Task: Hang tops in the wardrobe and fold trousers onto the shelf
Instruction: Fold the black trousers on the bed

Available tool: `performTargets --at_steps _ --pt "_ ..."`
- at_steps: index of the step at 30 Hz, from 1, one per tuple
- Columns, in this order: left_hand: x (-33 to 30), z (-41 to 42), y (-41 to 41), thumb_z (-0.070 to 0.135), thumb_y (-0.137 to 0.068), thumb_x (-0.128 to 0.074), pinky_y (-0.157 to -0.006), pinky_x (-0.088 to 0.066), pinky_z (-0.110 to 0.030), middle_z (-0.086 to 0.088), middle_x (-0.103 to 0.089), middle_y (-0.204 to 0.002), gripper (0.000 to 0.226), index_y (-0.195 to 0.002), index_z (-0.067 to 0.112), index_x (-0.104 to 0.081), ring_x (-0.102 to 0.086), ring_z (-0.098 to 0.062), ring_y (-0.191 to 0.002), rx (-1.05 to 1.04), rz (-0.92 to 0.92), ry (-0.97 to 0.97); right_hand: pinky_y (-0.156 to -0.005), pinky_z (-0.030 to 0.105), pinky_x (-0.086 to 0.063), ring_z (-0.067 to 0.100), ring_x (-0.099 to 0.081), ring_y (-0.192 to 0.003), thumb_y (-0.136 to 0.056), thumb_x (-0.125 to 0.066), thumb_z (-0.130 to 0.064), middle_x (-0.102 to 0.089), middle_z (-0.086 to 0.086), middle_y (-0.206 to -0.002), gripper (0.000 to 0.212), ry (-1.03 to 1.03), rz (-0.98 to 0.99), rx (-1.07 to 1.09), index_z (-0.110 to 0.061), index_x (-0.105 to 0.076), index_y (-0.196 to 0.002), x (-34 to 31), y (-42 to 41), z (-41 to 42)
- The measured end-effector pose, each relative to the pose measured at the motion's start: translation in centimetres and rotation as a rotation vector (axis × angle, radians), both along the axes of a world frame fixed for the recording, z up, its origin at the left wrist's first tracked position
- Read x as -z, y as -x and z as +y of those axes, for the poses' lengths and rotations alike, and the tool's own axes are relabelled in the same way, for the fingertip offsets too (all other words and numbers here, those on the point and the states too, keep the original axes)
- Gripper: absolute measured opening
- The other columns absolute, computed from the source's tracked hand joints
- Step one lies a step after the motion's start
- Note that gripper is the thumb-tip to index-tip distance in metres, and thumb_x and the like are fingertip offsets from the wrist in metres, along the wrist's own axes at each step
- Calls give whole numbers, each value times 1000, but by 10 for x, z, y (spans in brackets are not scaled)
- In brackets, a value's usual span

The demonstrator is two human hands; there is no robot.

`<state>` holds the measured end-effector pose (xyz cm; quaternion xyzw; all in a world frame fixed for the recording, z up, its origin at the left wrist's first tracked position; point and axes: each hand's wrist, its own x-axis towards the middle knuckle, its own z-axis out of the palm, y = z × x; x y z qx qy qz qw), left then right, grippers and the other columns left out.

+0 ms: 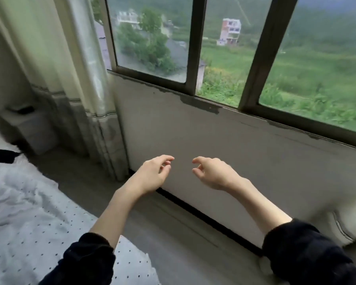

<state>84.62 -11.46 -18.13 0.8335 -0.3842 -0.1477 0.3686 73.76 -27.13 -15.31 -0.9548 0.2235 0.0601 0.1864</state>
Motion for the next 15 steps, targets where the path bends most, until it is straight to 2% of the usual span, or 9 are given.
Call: performTargets --at_steps 4,7,10,15 --pt "8 18 -54 15 -97 -44 -82 -36 -13 2 -59 -118 33 -129 19 -53 -54 -8 -98 -188 36 -50 -98 36 -43 27 -52 -118 -98 -38 -37 -57 1 -129 41 4 48 -207 -28 -39 -138 13 -92 -6" --pt "18 40 -103 15 -98 -43 -80 -34 -12 1 -59 -122 33 -129 18 -53 -53 -8 -96 -377 34 -58 -97 38 -44 29 -53 -114 -98 -39 -35 -59 3 -124 37 -15 49 -358 -21 -45 -131 22 -165 1" --pt "25 64 -153 18 -99 -41 -83 -36 -15 4 -57 -124 33 -131 21 -51 -51 -6 -99 -540 46 -71 -98 34 -42 26 -51 -118 -98 -40 -32 -60 -1 -125 39 -46 27 -521 -23 -43 -136 27 -239 16" --pt "41 98 -253 21 -99 -39 -93 -41 -24 3 -55 -129 34 -132 23 -49 -50 -7 -106 -764 83 -40 -99 34 -42 24 -52 -119 -99 -41 -31 -62 -4 -125 41 -73 17 -744 -22 -42 -138 37 -377 50"
